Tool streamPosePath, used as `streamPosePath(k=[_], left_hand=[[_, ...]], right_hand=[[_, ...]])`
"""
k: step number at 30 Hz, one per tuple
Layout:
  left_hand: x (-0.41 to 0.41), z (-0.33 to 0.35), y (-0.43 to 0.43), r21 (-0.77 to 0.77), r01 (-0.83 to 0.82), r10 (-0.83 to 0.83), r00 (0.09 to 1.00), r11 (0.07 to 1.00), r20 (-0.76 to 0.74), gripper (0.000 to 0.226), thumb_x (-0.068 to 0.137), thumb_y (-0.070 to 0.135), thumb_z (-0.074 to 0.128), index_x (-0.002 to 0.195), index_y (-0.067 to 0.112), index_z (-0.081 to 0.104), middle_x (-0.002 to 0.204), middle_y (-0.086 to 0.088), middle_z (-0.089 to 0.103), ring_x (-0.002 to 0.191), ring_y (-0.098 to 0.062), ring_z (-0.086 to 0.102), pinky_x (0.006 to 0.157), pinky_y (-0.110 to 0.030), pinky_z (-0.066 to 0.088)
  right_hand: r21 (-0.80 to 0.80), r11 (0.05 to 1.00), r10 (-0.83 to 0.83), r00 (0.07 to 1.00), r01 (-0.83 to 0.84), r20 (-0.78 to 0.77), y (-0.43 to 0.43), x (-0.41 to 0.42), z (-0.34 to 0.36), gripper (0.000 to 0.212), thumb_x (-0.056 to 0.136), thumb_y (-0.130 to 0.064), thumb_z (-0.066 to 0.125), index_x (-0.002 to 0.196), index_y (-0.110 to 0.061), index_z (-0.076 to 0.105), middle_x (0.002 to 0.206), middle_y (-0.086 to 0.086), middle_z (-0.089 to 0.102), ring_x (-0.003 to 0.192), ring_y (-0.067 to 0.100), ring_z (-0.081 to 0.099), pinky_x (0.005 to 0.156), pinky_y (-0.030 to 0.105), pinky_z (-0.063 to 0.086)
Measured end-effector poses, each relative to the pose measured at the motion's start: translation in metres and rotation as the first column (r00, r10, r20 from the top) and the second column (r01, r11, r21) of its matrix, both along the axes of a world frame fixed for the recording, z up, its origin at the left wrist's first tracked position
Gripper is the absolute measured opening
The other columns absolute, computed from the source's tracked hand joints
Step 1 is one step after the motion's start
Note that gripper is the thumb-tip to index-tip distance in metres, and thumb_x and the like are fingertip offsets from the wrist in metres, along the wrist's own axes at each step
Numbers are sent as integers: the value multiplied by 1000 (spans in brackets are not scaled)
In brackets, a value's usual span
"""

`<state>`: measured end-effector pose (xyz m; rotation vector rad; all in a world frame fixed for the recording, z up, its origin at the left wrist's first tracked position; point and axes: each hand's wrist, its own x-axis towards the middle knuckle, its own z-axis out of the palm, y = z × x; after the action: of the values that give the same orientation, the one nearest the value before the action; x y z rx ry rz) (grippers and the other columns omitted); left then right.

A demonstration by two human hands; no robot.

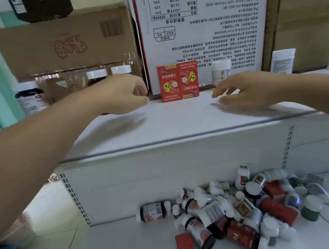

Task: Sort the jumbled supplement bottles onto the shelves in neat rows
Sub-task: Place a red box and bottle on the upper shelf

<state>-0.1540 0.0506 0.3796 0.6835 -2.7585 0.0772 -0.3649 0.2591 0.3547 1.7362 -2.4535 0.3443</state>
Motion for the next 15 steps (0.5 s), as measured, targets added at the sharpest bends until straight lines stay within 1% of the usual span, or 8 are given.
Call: streamPosePath(k=[3, 6, 8, 10, 12, 15], left_hand=[[40, -10, 13, 35, 19, -19, 1000, 999, 9, 20, 94, 38, 56, 111, 30, 63, 101, 10, 64, 93, -14, 58, 79, -30, 45], [80, -20, 27, 46, 56, -55, 998, 997, -18, 21, 93, 39, 56, 111, 33, 63, 104, 11, 65, 93, -12, 60, 82, -31, 47], [108, -27, 35, 4, 63, -63, 998, 998, -16, 25, 92, 43, 55, 114, 33, 61, 106, 13, 62, 97, -11, 59, 81, -33, 47], [136, -37, 46, -99, 65, -66, 998, 993, -7, 32, 92, 45, 52, 119, 31, 59, 107, 13, 56, 99, -11, 55, 82, -34, 47], [164, -51, 58, -179, 84, -94, 994, 980, -48, 35, 90, 45, 50, 120, 28, 60, 108, 10, 57, 98, -13, 54, 82, -37, 48], [198, -79, 72, -177, 63, -80, 993, 982, -89, 38, 90, 45, 49, 121, 27, 60, 114, 7, 60, 100, -16, 56, 80, -35, 47]], right_hand=[[-63, 998, 5, 1000, -4, 28, 14, 33, -1, 25, 94, -35, 54, 117, -32, 63, 120, -11, 63, 109, 11, 59, 99, 36, 46], [-125, 992, 19, 999, -15, 35, 31, 67, -6, 23, 94, -34, 55, 114, -33, 65, 112, -13, 62, 104, 9, 59, 93, 33, 48], [-165, 986, 38, 999, -32, 30, 43, 89, -8, 21, 93, -34, 57, 111, -34, 65, 108, -14, 61, 101, 7, 58, 88, 31, 49], [-206, 977, 53, 998, -48, 19, 56, 111, -14, 22, 90, -36, 57, 110, -34, 66, 106, -13, 62, 97, 4, 58, 85, 30, 50], [-232, 971, 66, 998, -59, 25, 72, 130, -23, 25, 87, -39, 55, 109, -34, 66, 103, -15, 61, 94, 0, 57, 82, 29, 50], [-224, 973, 80, 993, -59, 89, 91, 156, -48, 24, 88, -38, 54, 110, -36, 64, 100, -25, 54, 94, -10, 51, 75, 19, 44]])
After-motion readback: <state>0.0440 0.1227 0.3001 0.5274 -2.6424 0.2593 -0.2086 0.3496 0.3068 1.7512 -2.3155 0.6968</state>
